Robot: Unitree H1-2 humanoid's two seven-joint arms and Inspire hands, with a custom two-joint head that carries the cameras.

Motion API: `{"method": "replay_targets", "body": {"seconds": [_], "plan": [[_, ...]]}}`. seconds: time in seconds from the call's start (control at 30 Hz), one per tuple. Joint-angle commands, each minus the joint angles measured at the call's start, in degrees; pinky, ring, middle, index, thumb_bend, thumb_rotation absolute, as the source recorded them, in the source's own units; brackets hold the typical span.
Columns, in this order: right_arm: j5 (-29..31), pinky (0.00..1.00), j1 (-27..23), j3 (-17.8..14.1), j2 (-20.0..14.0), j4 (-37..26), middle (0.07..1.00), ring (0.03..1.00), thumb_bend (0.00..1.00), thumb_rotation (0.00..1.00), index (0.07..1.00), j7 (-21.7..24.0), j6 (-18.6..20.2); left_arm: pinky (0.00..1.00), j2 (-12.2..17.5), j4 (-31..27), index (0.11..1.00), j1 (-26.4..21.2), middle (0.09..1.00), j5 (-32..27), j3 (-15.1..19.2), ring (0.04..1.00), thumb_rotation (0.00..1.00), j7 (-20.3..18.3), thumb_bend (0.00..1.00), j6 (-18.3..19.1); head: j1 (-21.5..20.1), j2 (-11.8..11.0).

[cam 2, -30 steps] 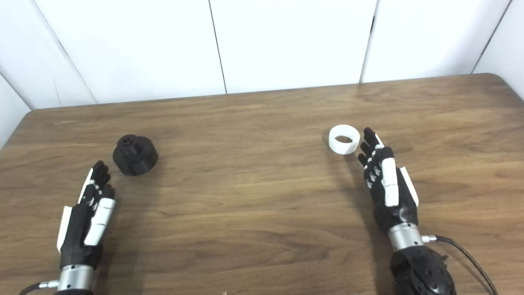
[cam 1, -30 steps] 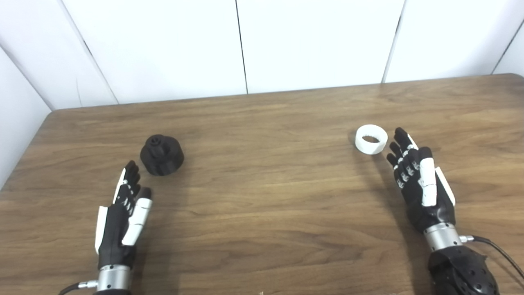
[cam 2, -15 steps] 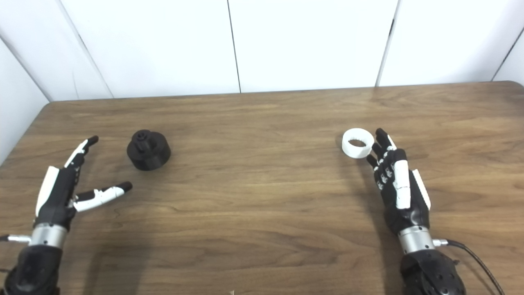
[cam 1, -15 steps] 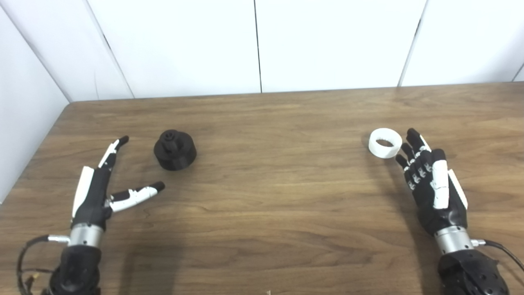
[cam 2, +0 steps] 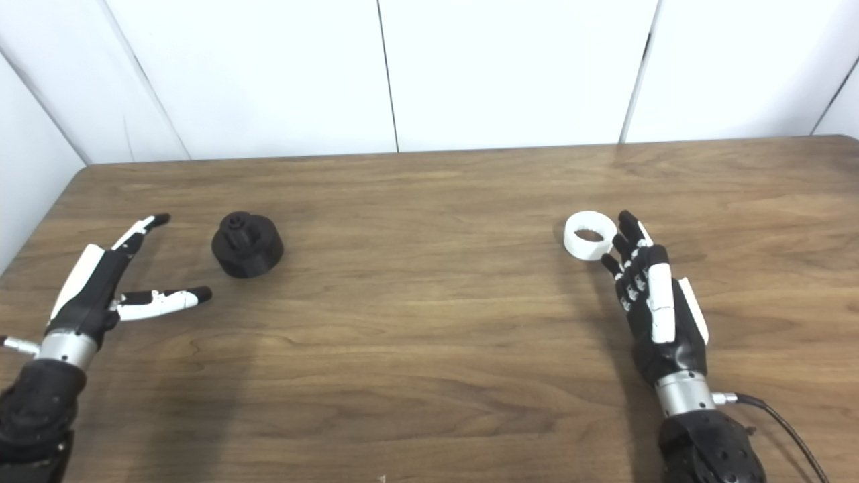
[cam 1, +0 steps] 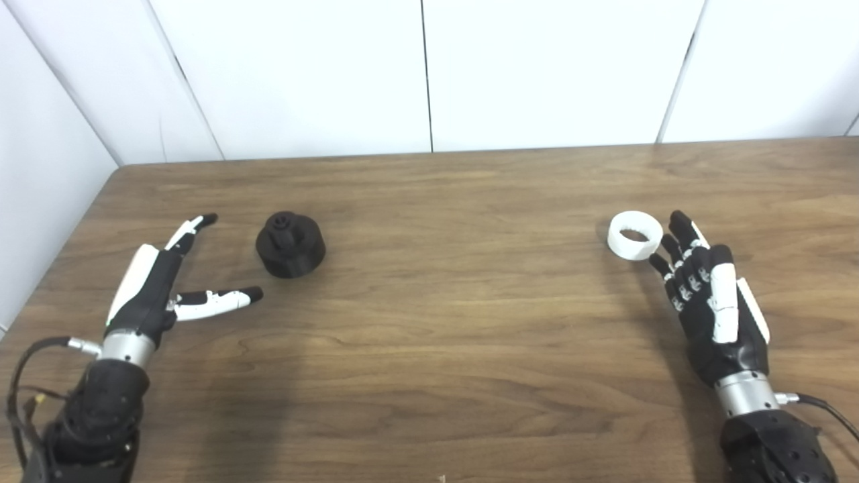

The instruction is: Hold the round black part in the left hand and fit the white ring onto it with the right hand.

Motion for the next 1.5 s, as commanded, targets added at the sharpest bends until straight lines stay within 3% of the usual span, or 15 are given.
{"method": "replay_targets", "body": {"seconds": [0.0, 0.2, 0.37, 0.47, 0.77, 1.13, 1.47], "plan": [[-0.1, 0.96, -0.6, 0.0, -0.1, 0.6, 1.0, 1.0, 0.58, 1.0, 0.954, 0.6, -2.5, 1.0, 3.4, 0.0, 0.912, -3.6, 0.988, 0.8, -0.1, 1.0, 0.33, -0.9, 1.0, -0.1, 0.0, 0.0], [-0.4, 0.96, -0.4, -0.1, -0.1, 0.2, 1.0, 1.0, 0.58, 1.0, 0.955, 0.4, -2.6, 1.0, 5.0, 4.2, 0.901, -6.8, 0.977, 0.7, -1.6, 1.0, 0.28, -2.9, 0.98, 1.4, 0.0, 0.0], [-0.7, 0.98, -0.3, -0.2, -0.4, 0.2, 1.0, 1.0, 0.58, 1.0, 0.961, 0.4, -2.8, 1.0, 6.4, 8.3, 0.89, -9.5, 0.973, 1.3, -3.9, 1.0, 0.3, -4.4, 0.95, 0.7, -0.1, -0.2], [-0.7, 0.98, -0.2, -0.2, -0.4, 0.2, 1.0, 1.0, 0.58, 1.0, 0.96, 0.4, -2.9, 1.0, 6.5, 8.7, 0.889, -9.8, 0.974, 1.2, -4.1, 1.0, 0.31, -4.5, 0.95, 0.7, -0.1, -0.2], [-0.8, 0.98, 0.4, -0.7, -0.4, -0.1, 1.0, 1.0, 0.6, 1.0, 0.964, 0.1, -3.2, 1.0, 5.2, 17.2, 0.896, -15.8, 0.985, 1.7, -7.2, 1.0, 0.33, -5.5, 0.96, 0.3, -0.6, -0.7], [-0.9, 0.99, 1.1, -1.1, -0.4, -0.3, 1.0, 1.0, 0.58, 1.0, 0.969, -0.1, -3.4, 1.0, 3.9, 20.6, 0.9, -18.0, 0.977, 1.7, -8.6, 1.0, 0.31, -4.5, 0.94, -2.2, -0.9, -0.9], [-1.1, 0.98, 1.5, -1.2, 0.1, -0.4, 1.0, 1.0, 0.58, 1.0, 0.959, -0.2, -3.5, 0.99, 2.9, 19.4, 0.9, -18.5, 0.991, 0.9, -8.5, 1.0, 0.29, -5.0, 0.95, -0.8, -0.8, -0.8]]}}
